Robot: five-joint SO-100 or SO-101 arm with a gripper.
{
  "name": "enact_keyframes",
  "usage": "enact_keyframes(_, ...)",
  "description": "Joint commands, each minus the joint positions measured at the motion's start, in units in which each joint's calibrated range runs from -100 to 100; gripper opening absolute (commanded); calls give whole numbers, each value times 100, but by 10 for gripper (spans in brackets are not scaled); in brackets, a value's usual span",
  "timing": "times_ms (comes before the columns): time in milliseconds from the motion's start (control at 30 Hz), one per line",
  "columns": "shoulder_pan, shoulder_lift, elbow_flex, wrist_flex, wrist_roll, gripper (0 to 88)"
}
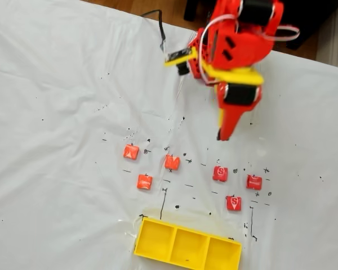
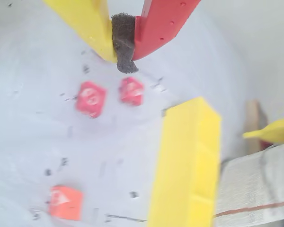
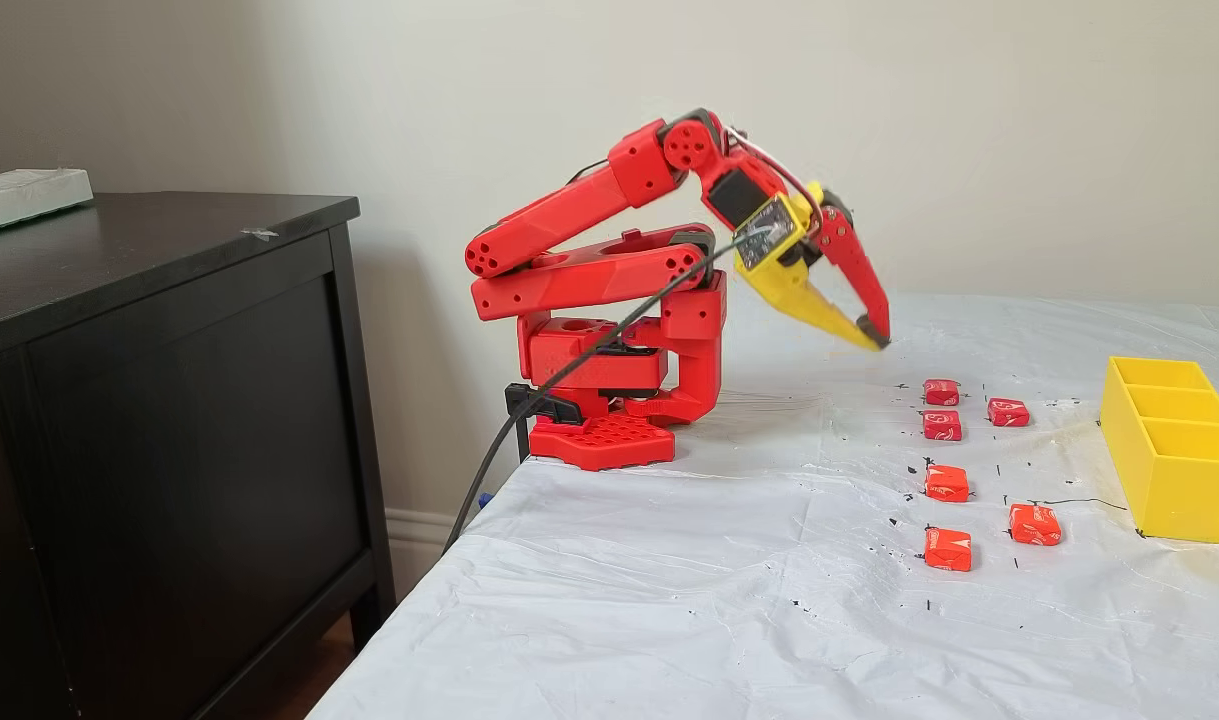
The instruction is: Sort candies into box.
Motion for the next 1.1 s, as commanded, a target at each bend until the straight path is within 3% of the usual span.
enact_keyframes(0, -322, 2052, -2233, 294, -161, 1)
enact_keyframes(167, -1101, 2281, -3243, 1489, -420, 1)
enact_keyframes(300, -1554, 3791, -4481, 2259, -664, 1)
enact_keyframes(567, -1980, 6005, -5911, 1915, -1118, 1)
enact_keyframes(667, -2061, 5937, -5301, 957, -1187, 13)
enact_keyframes(767, -2143, 6598, -5292, 687, -1211, 105)
enact_keyframes(933, -2061, 7039, -5537, 540, -1236, 133)
enact_keyframes(1067, -2052, 7039, -5428, 482, -1192, 220)
